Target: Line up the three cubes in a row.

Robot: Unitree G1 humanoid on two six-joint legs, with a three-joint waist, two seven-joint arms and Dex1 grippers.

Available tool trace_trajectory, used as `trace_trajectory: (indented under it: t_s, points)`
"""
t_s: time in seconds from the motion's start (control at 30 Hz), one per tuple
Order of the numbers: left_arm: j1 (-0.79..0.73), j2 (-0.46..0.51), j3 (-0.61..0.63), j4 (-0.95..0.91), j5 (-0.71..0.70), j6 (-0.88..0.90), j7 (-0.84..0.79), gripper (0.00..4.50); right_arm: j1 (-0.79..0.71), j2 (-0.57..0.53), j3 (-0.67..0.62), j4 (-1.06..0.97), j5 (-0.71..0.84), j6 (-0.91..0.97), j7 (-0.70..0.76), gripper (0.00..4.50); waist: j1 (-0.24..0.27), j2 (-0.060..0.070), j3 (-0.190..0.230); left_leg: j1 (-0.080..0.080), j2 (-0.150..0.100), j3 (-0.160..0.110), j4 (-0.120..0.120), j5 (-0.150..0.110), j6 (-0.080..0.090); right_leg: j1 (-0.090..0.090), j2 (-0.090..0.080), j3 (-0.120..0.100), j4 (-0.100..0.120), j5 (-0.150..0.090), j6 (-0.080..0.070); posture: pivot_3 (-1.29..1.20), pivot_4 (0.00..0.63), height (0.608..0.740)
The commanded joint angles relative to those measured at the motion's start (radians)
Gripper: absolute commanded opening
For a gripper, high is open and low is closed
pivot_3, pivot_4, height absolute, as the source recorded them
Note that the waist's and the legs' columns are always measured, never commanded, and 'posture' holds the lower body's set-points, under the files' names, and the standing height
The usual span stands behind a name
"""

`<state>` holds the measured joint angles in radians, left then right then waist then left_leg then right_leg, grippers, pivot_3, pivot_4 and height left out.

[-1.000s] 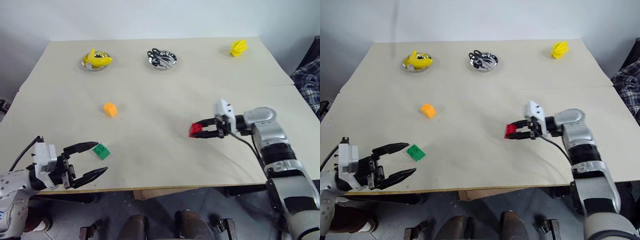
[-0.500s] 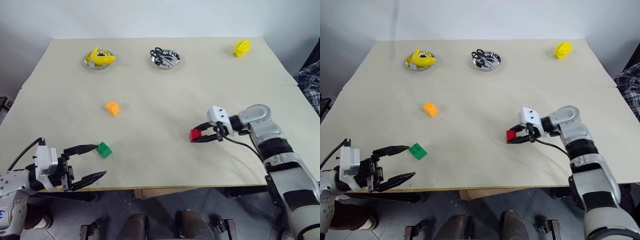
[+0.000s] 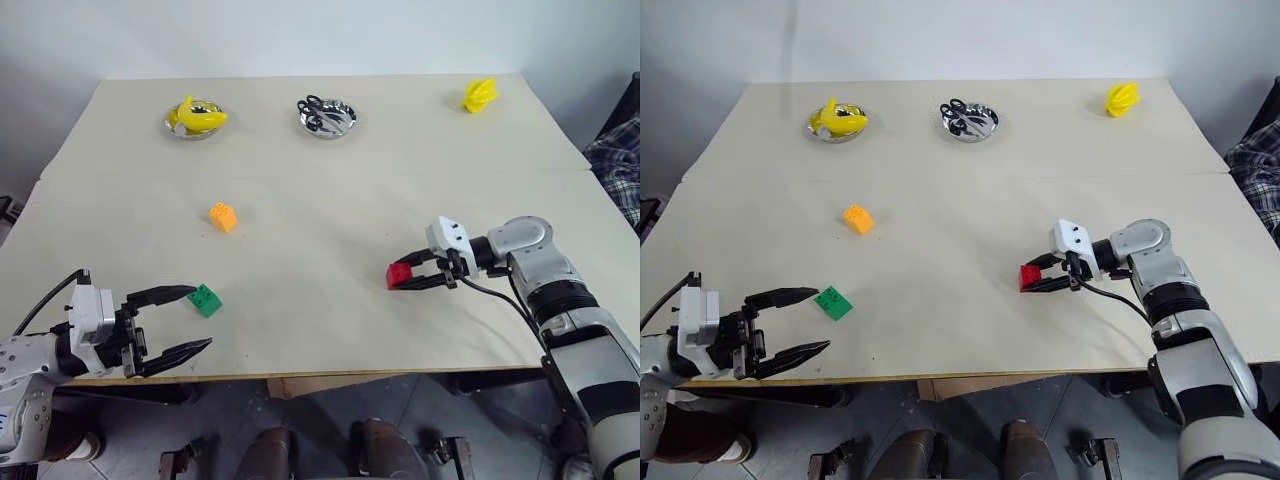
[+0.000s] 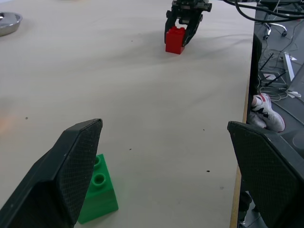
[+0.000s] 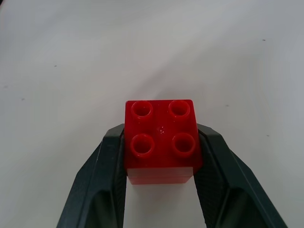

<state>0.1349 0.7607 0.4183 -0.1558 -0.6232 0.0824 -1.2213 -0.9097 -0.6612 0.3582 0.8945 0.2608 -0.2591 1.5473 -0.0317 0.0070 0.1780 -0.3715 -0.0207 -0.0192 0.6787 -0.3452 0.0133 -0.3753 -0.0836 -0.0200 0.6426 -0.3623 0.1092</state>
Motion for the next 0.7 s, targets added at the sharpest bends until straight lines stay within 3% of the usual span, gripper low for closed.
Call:
trace_trajectory:
  t_s: [0.03,0.07,0.37,0.53,0.7]
  points:
    - [0.003,0.005,0.013,-0.022,-0.011,-0.002,-0.004,4.5,-0.004,-0.013,0.019,-0.005,0.031,-0.009,0.067,1.5,0.0,0.0,0.0,0.0,0.0,0.0,0.0,0.0,0.0,0.0,0.0,0.0,0.0,0.0,0.0,0.0,0.15,0.74]
    - [0.003,0.005,0.013,-0.024,-0.011,-0.001,-0.004,4.5,-0.008,-0.012,0.02,0.002,0.026,-0.007,0.067,1.5,0.0,0.0,0.0,0.0,0.0,0.0,0.0,0.0,0.0,0.0,0.0,0.0,0.0,0.0,0.0,0.0,0.15,0.74]
    - [0.023,0.004,0.03,-0.029,-0.012,0.001,0.001,4.5,-0.004,-0.033,-0.027,-0.074,0.114,0.021,0.067,4.35,0.0,0.0,0.0,0.0,0.0,0.0,0.0,0.0,0.0,0.0,0.0,0.0,0.0,0.0,0.0,0.0,0.15,0.74]
    - [0.069,-0.018,0.094,-0.017,-0.023,-0.015,0.032,4.5,0.071,-0.105,-0.115,-0.251,0.234,0.033,0.067,4.48,0.004,0.0,0.0,0.0,0.0,0.0,0.0,0.0,0.0,0.0,0.0,0.0,0.0,0.0,0.0,0.0,0.15,0.74]
    - [0.179,-0.082,0.253,0.052,-0.04,-0.019,0.108,4.5,0.282,-0.2,-0.269,-0.525,0.345,0.236,0.015,4.48,0.006,0.0,0.001,0.0,0.0,0.0,0.0,-0.002,0.001,0.0,0.0,0.0,-0.002,0.0,0.0,0.0,0.15,0.74]
